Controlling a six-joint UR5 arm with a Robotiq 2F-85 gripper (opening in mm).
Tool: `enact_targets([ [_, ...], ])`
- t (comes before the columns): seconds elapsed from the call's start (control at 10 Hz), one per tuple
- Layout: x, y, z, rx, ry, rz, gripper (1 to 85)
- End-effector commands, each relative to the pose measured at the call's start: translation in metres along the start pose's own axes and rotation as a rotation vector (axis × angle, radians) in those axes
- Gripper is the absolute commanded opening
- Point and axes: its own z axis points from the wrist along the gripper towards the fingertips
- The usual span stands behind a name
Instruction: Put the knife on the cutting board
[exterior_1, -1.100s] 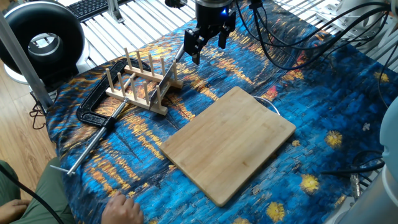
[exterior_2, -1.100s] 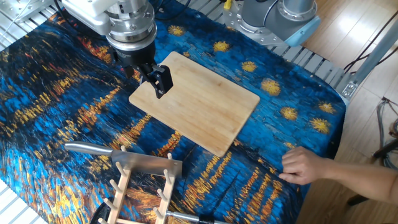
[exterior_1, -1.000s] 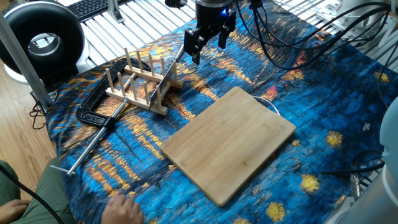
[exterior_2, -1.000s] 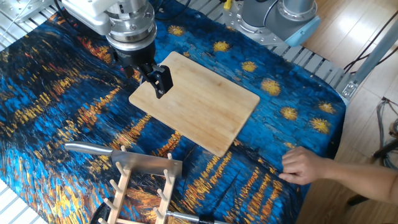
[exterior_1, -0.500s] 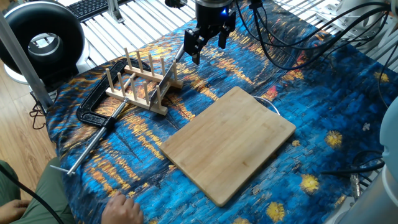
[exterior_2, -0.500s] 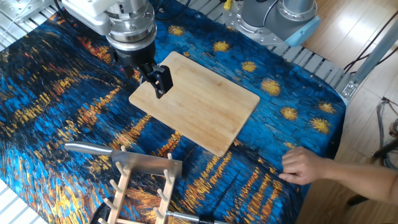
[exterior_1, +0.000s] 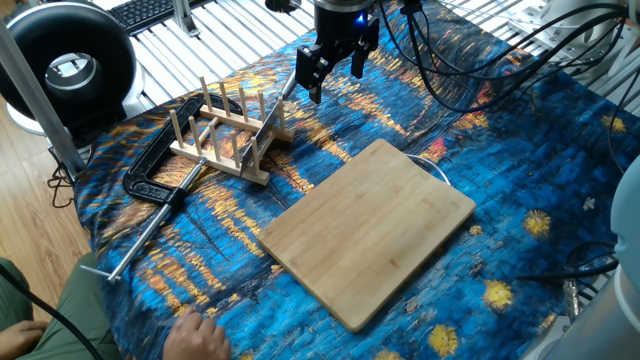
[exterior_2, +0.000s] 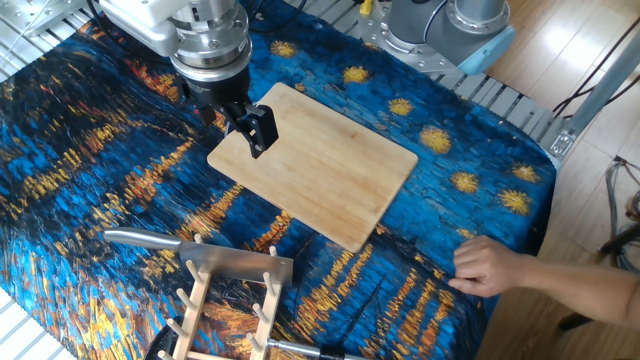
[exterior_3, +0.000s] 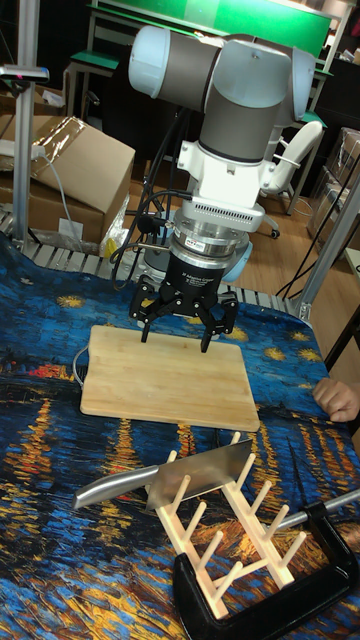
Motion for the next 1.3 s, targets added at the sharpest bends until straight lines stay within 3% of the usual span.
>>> enact_targets([
  [0.0,0.000,0.002,0.000,0.000,0.000,0.000,1.0],
  [0.1,0.011,0.030,0.000,-0.105,0.048,0.171,1.0],
  [1.2,0.009,0.030,0.002,-0.100,0.040,0.176,1.0],
])
